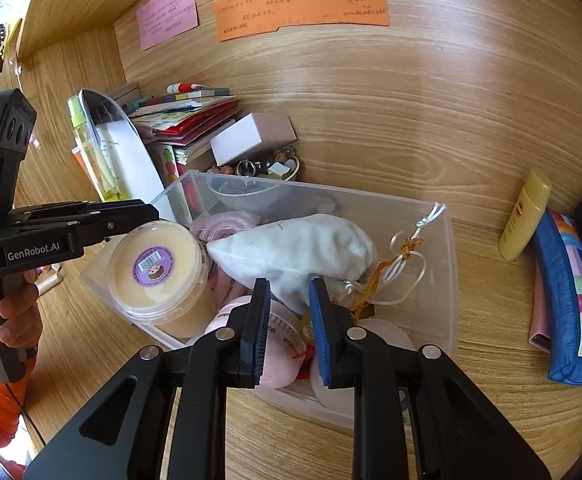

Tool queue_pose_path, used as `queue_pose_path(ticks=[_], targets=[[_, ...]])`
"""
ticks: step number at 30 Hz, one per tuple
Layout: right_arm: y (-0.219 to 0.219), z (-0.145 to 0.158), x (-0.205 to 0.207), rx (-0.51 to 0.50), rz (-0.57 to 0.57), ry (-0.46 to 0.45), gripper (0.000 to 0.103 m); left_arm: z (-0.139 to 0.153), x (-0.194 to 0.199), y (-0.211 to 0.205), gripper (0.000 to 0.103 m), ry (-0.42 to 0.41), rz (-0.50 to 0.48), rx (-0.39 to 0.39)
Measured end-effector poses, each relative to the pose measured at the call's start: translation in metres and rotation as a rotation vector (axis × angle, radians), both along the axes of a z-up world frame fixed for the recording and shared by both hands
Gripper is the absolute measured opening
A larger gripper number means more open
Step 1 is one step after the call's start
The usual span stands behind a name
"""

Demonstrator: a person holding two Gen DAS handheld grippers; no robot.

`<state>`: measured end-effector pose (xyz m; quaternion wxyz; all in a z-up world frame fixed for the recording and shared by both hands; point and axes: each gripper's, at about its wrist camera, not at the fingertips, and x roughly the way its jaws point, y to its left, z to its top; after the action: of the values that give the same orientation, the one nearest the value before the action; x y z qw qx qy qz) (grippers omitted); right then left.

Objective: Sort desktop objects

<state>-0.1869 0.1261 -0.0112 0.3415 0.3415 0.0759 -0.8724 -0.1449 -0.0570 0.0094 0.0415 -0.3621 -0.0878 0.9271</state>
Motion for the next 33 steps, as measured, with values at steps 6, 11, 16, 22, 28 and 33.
queue_pose_path(ticks=[6,11,16,22,28,33], targets=[[0.002,0.005,0.004,-0.008,-0.01,0.028,0.031,0.01,0.008,-0.001,0.031,0.026,-0.005,0.0],[0.001,0.01,0.011,0.011,-0.029,0.065,0.042,0.021,0.019,0.001,0.038,0.062,-0.006,-0.012],[0.0,0.024,0.026,0.024,-0.053,0.135,0.066,0.03,0.032,0.004,0.048,0.097,-0.002,-0.032],[-0.002,0.038,0.05,0.05,-0.06,0.23,0.082,0.039,0.05,0.009,0.063,0.136,0.005,-0.065],[-0.001,0.045,0.069,0.043,-0.033,0.249,0.093,0.042,0.063,0.012,0.065,0.131,0.007,-0.083],[0.003,0.047,0.088,0.042,-0.035,0.288,0.1,0.038,0.073,0.016,0.065,0.112,0.018,-0.104]])
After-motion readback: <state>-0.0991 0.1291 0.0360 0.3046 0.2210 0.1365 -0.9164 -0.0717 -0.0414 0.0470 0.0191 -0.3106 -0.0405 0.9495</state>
